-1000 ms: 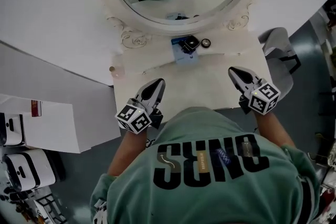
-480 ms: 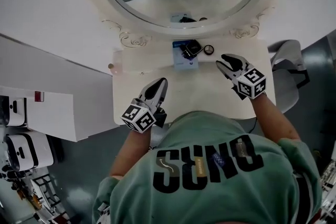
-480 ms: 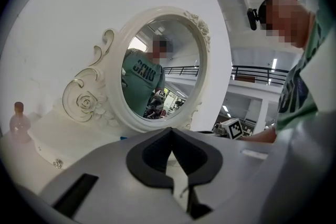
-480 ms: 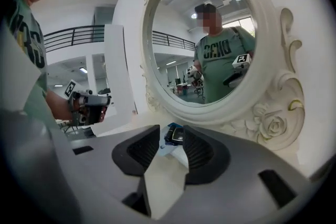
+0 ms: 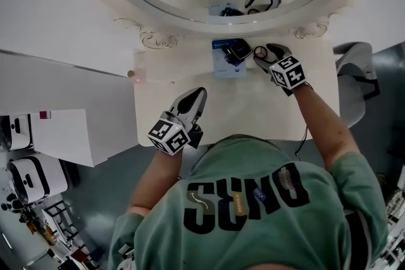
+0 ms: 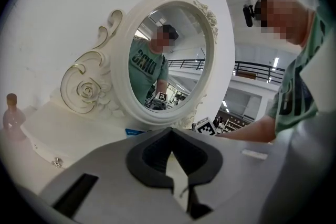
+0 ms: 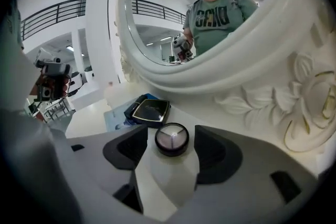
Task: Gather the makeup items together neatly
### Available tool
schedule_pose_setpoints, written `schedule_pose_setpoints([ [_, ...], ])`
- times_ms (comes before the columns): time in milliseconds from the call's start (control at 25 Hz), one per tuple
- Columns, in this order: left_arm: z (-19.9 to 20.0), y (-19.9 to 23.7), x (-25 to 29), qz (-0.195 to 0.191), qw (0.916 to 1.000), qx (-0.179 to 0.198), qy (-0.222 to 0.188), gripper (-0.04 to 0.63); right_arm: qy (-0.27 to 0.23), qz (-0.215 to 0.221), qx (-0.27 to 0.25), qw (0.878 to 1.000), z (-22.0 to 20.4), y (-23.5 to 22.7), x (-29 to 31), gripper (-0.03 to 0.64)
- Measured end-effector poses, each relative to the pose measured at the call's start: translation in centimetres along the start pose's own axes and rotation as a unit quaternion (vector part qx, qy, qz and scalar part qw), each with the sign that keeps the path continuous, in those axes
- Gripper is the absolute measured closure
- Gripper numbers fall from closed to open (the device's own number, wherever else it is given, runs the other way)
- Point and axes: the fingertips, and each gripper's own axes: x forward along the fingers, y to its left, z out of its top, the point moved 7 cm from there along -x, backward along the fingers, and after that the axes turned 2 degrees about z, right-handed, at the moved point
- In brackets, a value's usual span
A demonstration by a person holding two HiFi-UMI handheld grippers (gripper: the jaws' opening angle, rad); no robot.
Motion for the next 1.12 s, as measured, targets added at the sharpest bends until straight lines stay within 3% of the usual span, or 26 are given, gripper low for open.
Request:
schedule_pose_setpoints([
  [80, -0.2, 0.4, -0.3, 0.002, 1.0, -0.003, 0.003, 0.595, 0.007, -0.01, 0.0, 1.0, -0.3, -0.3, 0.5, 0.349],
  [160, -0.2, 0.8, -0.6, 0.004, 1.0, -0.006, 0.002, 0.595, 0.018, -0.015, -0.018, 1.0, -0.4, -0.3, 0.8, 0.411],
  [280, -0.3, 1.2, -1.2, 0.01, 0.9999, -0.008, -0.002, 0.595, 0.024, -0.011, -0.036, 0.999, -0.4, -0.2, 0.4, 0.414],
  [400, -0.2, 1.5, -2.4, 0.02, 0.9997, -0.011, -0.012, 0.595, -0.016, -0.013, -0.03, 0.999, 1.5, 1.0, -1.8, 0.414],
  [560, 0.2, 2.3, -5.5, 0.045, 0.9983, -0.011, -0.037, 0.595, -0.065, 0.061, -0.07, 0.994, 5.4, 7.8, -3.2, 0.414],
  [720, 0.3, 3.4, -9.7, 0.084, 0.9943, -0.017, -0.063, 0.595, -0.071, 0.161, -0.114, 0.978, 7.7, 16.7, -0.7, 0.414],
  [920, -0.6, 4.7, -16.8, 0.144, 0.9849, -0.028, -0.092, 0.595, -0.031, 0.244, -0.161, 0.956, 6.3, 26.1, 5.8, 0.414],
  [1120, -2.7, 5.8, -23.5, 0.201, 0.9731, -0.047, -0.102, 0.595, 0.027, 0.269, -0.192, 0.943, 2.5, 31.5, 11.8, 0.414],
])
